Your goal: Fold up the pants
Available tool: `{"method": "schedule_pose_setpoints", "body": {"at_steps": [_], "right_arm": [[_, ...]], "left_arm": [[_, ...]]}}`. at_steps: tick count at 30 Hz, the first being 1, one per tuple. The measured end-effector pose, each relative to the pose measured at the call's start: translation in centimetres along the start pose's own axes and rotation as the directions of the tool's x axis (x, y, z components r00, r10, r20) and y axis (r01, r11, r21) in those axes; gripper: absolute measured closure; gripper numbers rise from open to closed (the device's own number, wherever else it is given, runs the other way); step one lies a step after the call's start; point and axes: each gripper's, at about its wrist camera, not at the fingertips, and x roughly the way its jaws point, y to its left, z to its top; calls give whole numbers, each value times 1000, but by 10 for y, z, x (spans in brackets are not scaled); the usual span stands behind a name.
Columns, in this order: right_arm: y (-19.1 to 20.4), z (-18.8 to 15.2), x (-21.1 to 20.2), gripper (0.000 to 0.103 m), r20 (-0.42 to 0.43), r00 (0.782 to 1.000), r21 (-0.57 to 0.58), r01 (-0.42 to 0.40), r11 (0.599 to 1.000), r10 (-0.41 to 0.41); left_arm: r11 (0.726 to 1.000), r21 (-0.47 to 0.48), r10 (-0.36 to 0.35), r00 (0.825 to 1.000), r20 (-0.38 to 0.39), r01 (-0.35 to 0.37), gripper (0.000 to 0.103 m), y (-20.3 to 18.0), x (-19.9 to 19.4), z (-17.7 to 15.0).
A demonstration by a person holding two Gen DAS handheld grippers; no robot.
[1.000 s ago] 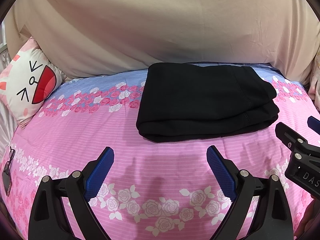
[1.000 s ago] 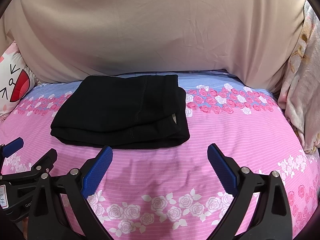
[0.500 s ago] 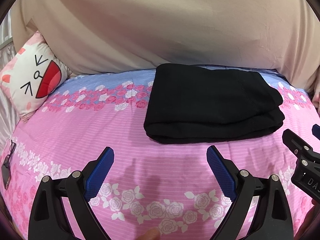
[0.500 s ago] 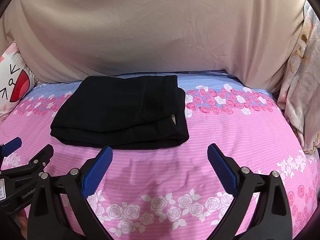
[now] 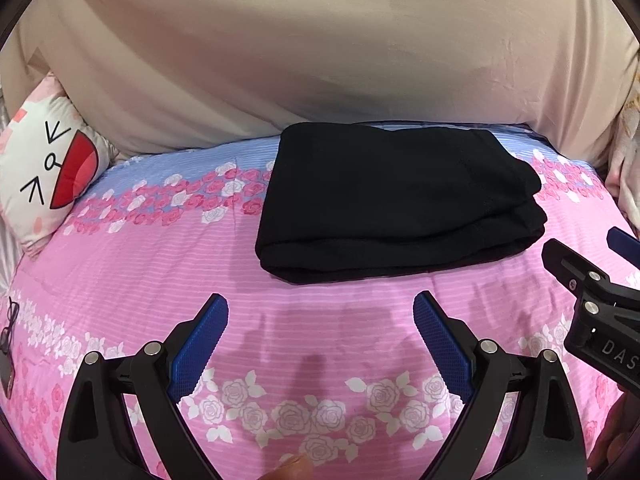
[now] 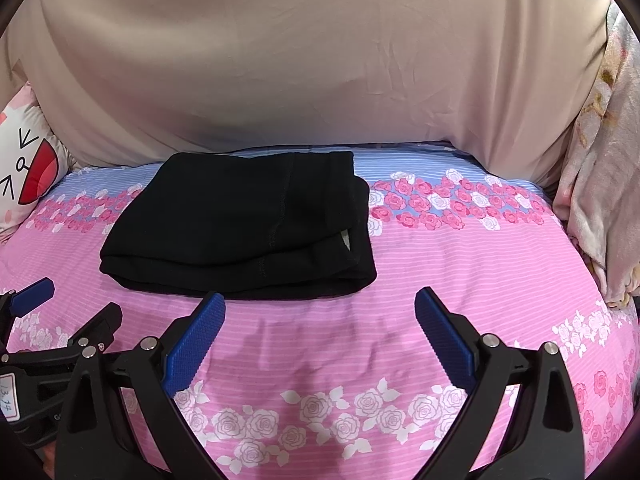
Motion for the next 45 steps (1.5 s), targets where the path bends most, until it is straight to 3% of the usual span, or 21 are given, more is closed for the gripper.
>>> {"method": "schedule_pose_setpoints", "body": {"at_steps": [45], "right_arm": [[-2, 1, 4, 9, -2, 1000, -11, -4, 1000, 4]], "left_arm": [[999, 36, -20, 999, 27, 19, 11, -6, -7, 0]]}}
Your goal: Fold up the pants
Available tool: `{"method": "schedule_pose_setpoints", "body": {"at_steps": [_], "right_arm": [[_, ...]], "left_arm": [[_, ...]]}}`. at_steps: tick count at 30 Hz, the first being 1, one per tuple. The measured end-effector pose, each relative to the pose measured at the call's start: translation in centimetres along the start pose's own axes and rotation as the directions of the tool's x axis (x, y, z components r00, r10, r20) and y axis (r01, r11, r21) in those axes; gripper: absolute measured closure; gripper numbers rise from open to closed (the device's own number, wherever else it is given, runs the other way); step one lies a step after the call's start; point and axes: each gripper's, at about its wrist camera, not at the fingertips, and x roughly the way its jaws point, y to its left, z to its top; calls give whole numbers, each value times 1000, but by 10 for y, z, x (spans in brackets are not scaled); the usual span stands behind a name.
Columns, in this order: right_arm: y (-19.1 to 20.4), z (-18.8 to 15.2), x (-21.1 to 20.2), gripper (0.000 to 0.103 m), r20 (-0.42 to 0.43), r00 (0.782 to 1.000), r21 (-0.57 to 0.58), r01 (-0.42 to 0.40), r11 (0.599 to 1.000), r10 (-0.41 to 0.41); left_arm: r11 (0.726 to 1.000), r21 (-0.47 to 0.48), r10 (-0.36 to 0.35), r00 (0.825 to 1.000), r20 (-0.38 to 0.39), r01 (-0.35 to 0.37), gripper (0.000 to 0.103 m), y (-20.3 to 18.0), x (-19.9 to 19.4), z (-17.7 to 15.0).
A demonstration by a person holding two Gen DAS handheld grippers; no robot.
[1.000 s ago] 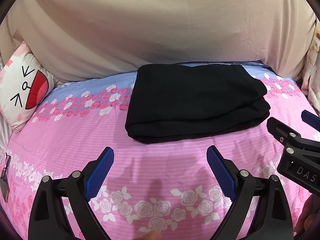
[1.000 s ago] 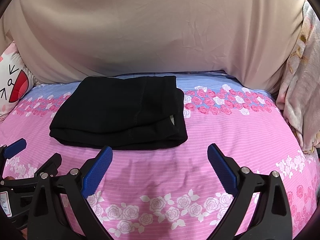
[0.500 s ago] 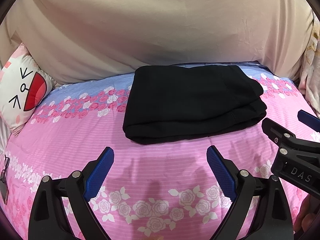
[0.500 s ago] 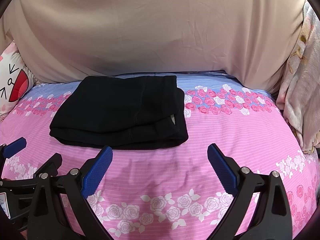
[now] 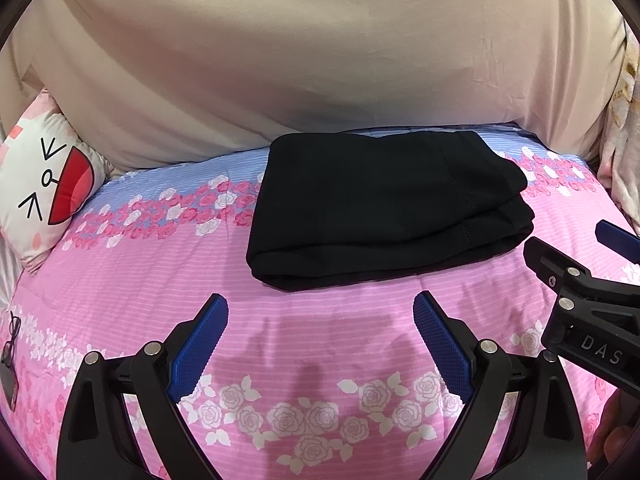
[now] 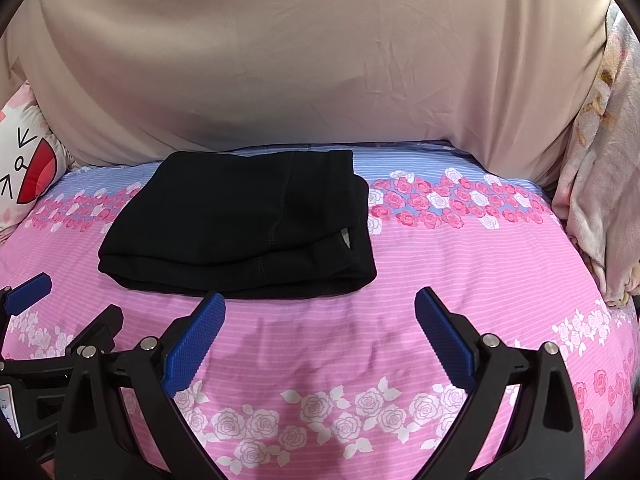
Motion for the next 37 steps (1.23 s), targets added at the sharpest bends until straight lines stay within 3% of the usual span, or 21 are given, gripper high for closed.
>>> {"method": "schedule_pose_setpoints", "body": {"at_steps": [19, 28, 37], "right_arm": [[0, -2, 3, 9, -4, 1000, 0, 2, 1000, -2], [1, -3, 5, 9, -7, 1000, -3, 2, 1000, -2], [-2, -7, 0, 9, -8, 1000, -3, 1, 1000, -1]], "left_arm": [[1000, 2, -2, 1000, -10, 2, 11, 2, 3, 1], [999, 7, 42, 999, 5, -42, 11, 0, 6, -2], [1000, 6, -18, 1000, -19, 18, 12, 1, -1, -4]]}}
